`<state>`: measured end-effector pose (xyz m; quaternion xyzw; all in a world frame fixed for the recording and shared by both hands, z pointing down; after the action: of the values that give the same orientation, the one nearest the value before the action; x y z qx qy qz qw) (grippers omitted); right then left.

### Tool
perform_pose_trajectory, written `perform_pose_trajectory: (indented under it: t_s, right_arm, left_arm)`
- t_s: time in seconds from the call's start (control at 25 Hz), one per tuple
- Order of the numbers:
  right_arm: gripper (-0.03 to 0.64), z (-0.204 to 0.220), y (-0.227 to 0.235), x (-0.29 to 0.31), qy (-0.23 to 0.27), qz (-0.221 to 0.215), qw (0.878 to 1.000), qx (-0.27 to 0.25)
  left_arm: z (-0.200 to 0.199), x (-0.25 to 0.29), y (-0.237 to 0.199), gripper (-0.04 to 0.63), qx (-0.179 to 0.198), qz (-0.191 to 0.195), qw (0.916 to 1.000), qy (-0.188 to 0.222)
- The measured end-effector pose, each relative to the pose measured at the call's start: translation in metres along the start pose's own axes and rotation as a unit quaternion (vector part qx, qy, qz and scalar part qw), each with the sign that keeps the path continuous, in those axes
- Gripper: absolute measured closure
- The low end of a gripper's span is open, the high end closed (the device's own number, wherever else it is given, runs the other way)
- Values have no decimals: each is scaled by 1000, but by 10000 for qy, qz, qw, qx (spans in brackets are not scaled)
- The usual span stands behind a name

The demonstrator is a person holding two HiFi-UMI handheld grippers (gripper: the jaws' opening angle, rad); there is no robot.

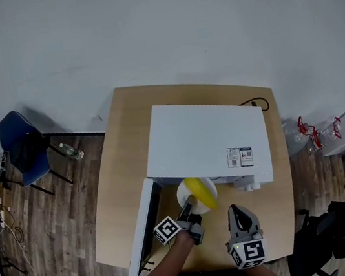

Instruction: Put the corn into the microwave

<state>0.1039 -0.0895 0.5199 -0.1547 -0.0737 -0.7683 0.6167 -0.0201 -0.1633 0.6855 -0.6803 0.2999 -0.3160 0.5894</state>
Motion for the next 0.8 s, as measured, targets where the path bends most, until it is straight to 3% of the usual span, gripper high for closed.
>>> perform_pose_trajectory:
  t_s: [0.32, 0.48, 0.8]
  right_arm:
    - [557, 18, 9, 28, -311, -181, 9993, 123]
    - [557, 27, 11, 35, -519, -293, 9982, 94]
    - [557, 44, 17, 36, -788, -411, 9960, 66]
  left_arm:
    - [-11, 20, -14, 577, 92, 29, 9997, 205]
    - [-18, 27, -30, 577, -62, -137, 9994, 312]
    - [-32, 42, -35, 577, -136, -102, 9988, 459]
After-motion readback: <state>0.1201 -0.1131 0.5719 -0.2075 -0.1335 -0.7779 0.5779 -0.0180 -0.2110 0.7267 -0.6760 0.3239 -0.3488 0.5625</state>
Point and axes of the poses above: the fingertips, and each gripper's own axes: x forward along the fingers, y to its right, z out of its underside, the point moved 2 cm from there along -x, backward along the fingers, and after that the axes turned 6 degrees about -x, right-handed, at the moved point
